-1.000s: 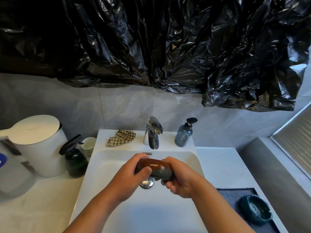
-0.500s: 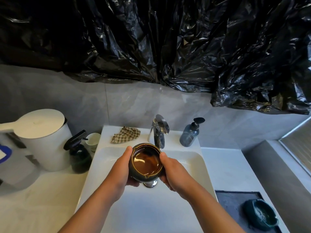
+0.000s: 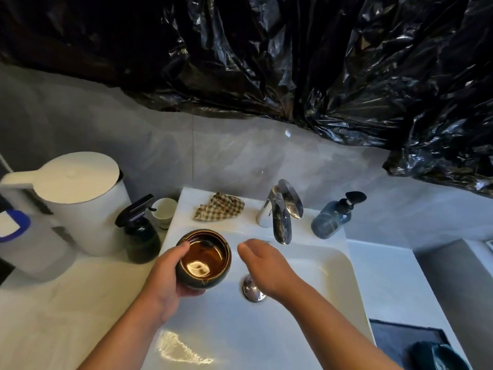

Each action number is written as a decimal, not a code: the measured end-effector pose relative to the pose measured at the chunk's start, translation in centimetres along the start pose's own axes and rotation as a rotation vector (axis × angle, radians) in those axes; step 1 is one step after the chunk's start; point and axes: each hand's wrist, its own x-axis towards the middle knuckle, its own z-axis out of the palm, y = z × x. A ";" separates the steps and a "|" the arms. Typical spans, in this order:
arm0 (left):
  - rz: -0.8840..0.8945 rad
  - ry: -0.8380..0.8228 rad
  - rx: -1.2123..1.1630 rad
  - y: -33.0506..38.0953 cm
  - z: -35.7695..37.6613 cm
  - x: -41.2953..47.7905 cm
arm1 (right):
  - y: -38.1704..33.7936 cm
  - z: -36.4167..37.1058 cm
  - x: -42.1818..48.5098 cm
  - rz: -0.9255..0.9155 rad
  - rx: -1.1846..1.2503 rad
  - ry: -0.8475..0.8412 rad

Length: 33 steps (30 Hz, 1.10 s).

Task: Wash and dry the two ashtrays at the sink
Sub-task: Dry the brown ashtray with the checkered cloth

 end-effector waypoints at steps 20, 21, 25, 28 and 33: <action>-0.019 0.113 -0.090 0.0 -4.3 6.2 | -0.3 5.1 16.2 -0.297 -0.618 0.245; -0.014 0.115 -0.087 0.1 -4.3 6.1 | -0.4 5.0 16.2 -0.276 -0.599 0.255; 0.002 0.120 -0.097 0.6 -4.1 5.8 | -0.9 4.3 14.1 -0.177 -0.299 0.249; 0.007 0.095 -0.099 0.6 -3.9 4.9 | -1.3 3.8 10.8 -0.121 -0.049 0.231; 0.044 0.022 -0.056 0.5 -3.2 2.3 | -1.3 2.9 4.0 -0.016 0.169 0.236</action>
